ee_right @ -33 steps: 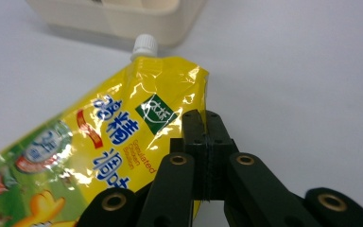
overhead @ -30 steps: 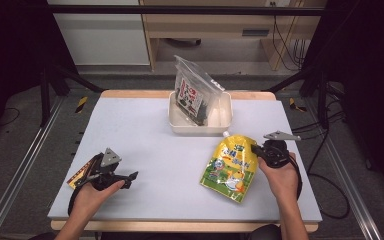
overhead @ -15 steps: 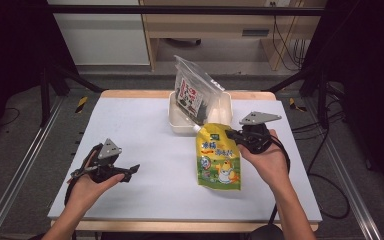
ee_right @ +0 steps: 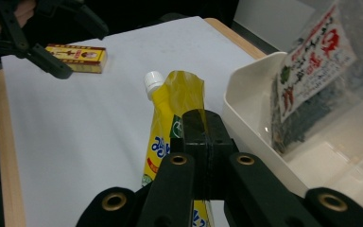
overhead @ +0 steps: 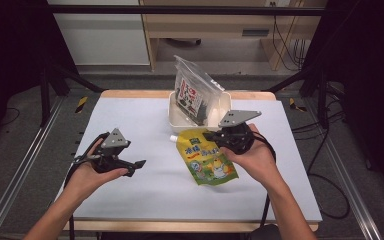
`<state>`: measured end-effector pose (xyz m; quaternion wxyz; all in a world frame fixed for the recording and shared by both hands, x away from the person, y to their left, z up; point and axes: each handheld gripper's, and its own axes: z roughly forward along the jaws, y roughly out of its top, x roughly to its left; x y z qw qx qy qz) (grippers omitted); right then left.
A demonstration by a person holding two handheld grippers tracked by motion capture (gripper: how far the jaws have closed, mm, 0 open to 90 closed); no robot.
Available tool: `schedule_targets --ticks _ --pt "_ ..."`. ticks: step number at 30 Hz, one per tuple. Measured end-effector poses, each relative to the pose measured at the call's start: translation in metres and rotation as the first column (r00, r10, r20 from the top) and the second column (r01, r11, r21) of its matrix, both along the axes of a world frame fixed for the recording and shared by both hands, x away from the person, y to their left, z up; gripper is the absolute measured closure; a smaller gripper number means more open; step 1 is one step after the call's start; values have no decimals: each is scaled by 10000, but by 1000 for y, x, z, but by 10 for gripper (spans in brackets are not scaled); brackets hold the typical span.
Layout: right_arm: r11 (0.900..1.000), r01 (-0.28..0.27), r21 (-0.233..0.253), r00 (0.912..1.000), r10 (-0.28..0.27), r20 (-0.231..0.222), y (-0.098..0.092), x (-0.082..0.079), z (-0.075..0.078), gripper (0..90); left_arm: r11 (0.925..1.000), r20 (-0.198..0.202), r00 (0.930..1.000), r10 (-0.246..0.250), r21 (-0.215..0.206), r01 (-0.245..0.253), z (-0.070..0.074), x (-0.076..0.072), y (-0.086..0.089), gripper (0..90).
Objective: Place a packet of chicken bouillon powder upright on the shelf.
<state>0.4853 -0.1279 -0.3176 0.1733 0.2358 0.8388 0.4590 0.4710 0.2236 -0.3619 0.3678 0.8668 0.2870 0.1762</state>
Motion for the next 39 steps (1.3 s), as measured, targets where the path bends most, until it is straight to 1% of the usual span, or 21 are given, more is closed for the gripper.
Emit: schedule_targets --ticks 1,2,5,8,10,12,15,17,18,19,20,21,22,25,26,28,29,31,32,35,39 --pt "10000 0 0 10000 0 0 0 0 0 900 10000 0 10000 0 0 0 0 0 0 167" --pt "9995 -298 -101 9995 298 76 6 -1 1 900 9995 65 9997 -253 208 252 4 1 -7 169" --pt "9980 -610 -156 9981 611 85 14 -2 2 900 9973 -14 9978 -667 303 667 7 3 -19 181" --pt "9954 -916 -297 9957 920 107 22 -3 4 900 9917 -102 9928 -1195 466 1199 10 5 -32 190" --pt "9933 -1090 -374 9939 1095 107 27 -5 5 900 9857 -141 9877 -1556 626 1562 12 4 -41 201" --pt "9908 -1276 -454 9917 1283 120 32 -7 6 900 9816 -147 9846 -1741 776 1747 13 5 -48 207" --pt "9885 -1444 -455 9893 1451 126 35 -9 6 900 9758 -376 9788 -2013 796 2037 14 8 -56 244" --pt "9870 -1541 -459 9878 1549 143 36 -9 6 900 9702 -547 9736 -2215 886 2256 14 11 -60 277" --pt "9870 -1542 -446 9878 1550 141 36 -9 6 900 9693 -654 9710 -2302 729 2347 14 12 -62 307" --pt "9869 -1554 -427 9877 1560 117 36 -9 6 900 9673 -735 9681 -2394 682 2444 13 13 -63 336" --pt "9868 -1570 -395 9875 1575 101 36 -9 5 900 9673 -735 9681 -2394 682 2444 13 13 -63 353" --pt "9869 -1572 -369 9874 1577 94 36 -9 5 900 9624 -865 9632 -2545 749 2610 11 16 -67 375" --pt "9867 -1587 -359 9872 1591 93 36 -9 5 900 9624 -865 9632 -2545 749 2610 11 16 -67 405" --pt "9862 -1627 -315 9866 1630 73 35 -9 5 900 9584 -1102 9563 -2708 628 2786 8 22 -71 473" --pt "9864 -1618 -296 9868 1621 68 36 -9 5 900 9576 -1114 9558 -2722 658 2804 7 22 -73 491" --pt "9861 -1634 -299 9865 1636 64 35 -10 5 900 9550 -1298 9500 -2841 497 2923 6 24 -74 568" --pt "9861 -1634 -313 9865 1637 76 35 -9 5 900 9562 -1260 9518 -2796 527 2879 7 25 -75 612" --pt "9861 -1634 -301 9865 1637 69 34 -10 6 900 9563 -1270 9514 -2807 482 2886 7 26 -75 681" --pt "9870 -1582 -302 9873 1585 76 33 -10 6 900 9531 -1313 9476 -2913 451 2992 9 26 -75 687" --pt "9878 -1540 -228 9880 1542 106 29 -11 7 900 9485 -1224 9463 -2993 697 3090 16 26 -77 691" --pt "9888 -1490 -118 9888 1491 87 25 -11 8 900 9337 -1028 9444 -3123 1501 3251 35 27 -79 694"
